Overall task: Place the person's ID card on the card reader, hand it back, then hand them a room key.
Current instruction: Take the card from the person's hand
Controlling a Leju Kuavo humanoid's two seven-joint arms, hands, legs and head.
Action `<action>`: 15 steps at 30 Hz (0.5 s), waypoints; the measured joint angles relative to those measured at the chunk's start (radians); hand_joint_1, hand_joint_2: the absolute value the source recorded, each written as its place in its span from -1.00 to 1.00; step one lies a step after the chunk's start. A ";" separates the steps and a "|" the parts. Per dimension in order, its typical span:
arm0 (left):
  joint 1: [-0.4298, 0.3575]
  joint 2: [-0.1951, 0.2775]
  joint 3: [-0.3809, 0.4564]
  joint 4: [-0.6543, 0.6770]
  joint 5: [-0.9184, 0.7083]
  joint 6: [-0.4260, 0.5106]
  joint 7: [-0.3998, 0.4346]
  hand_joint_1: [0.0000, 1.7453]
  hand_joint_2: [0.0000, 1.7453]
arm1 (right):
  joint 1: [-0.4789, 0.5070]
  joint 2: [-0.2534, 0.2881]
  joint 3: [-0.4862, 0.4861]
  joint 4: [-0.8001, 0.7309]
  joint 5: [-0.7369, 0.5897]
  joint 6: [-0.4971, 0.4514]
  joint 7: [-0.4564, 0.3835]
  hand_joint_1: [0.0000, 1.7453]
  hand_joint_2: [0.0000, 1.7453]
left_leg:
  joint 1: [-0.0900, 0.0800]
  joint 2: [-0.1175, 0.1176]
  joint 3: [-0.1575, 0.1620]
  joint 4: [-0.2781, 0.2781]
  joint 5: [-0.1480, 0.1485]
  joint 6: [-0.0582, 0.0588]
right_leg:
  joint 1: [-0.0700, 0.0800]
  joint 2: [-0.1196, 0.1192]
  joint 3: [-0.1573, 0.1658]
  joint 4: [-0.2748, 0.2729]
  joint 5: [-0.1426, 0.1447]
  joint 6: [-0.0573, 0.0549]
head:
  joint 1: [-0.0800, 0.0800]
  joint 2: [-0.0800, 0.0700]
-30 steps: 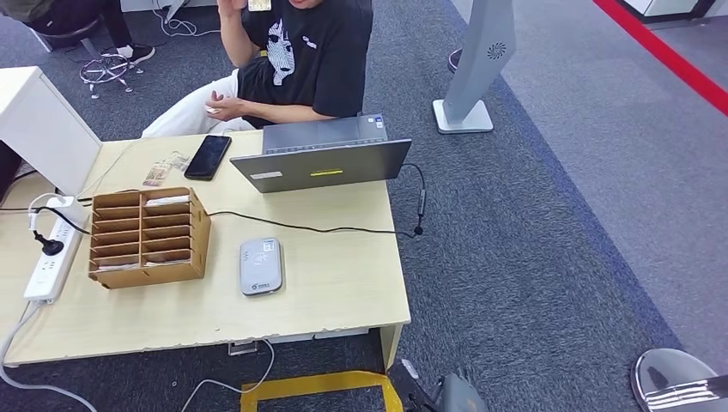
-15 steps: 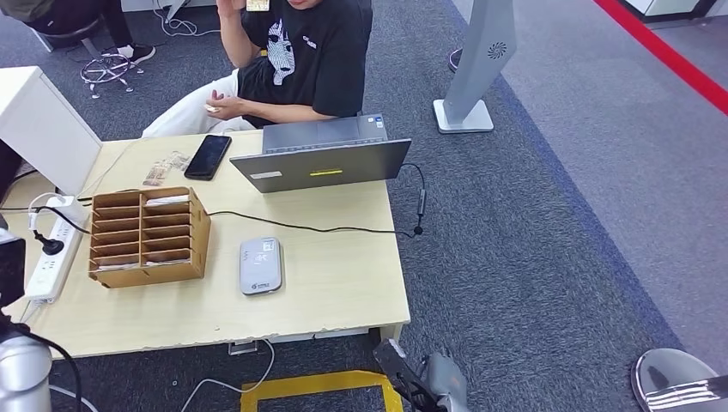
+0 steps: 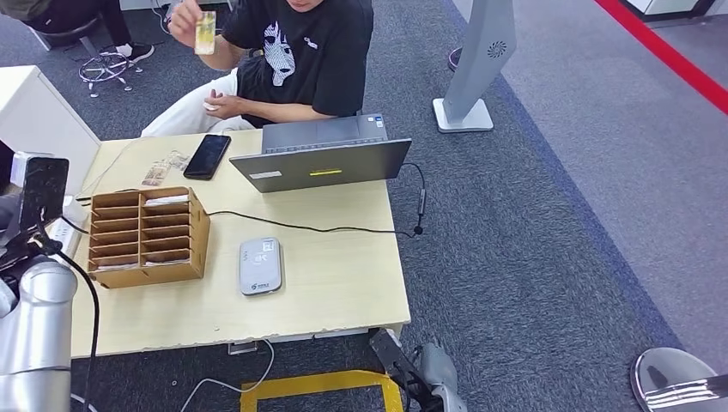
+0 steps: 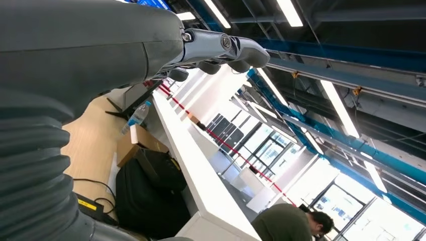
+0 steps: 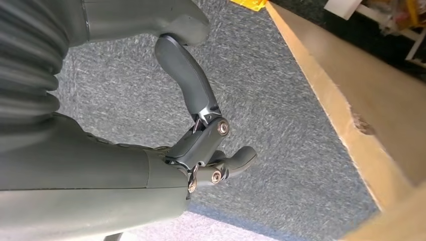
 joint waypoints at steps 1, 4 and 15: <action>-0.008 -0.003 0.000 0.016 -0.002 0.000 0.000 -1.00 1.00 | -0.002 0.000 -0.001 0.007 -0.002 0.000 -0.003 -1.00 1.00 | 0.000 0.000 0.000 0.000 0.000 0.000 | 0.000 0.000 0.000 0.000 0.000 0.000 | 0.000 0.000; -0.034 -0.016 0.000 0.068 -0.009 0.000 0.001 -1.00 1.00 | -0.011 0.000 -0.002 0.028 -0.014 -0.001 -0.013 -1.00 1.00 | 0.000 0.000 0.000 0.000 0.000 0.000 | 0.000 0.000 -0.001 0.000 0.000 0.000 | 0.000 0.000; -0.067 -0.085 -0.085 0.142 0.078 -0.027 0.020 -1.00 1.00 | -0.009 0.014 -0.004 0.050 -0.020 -0.031 0.013 -1.00 1.00 | 0.000 0.000 -0.001 0.000 0.000 0.000 | 0.000 0.000 -0.001 0.000 0.000 0.000 | 0.000 0.000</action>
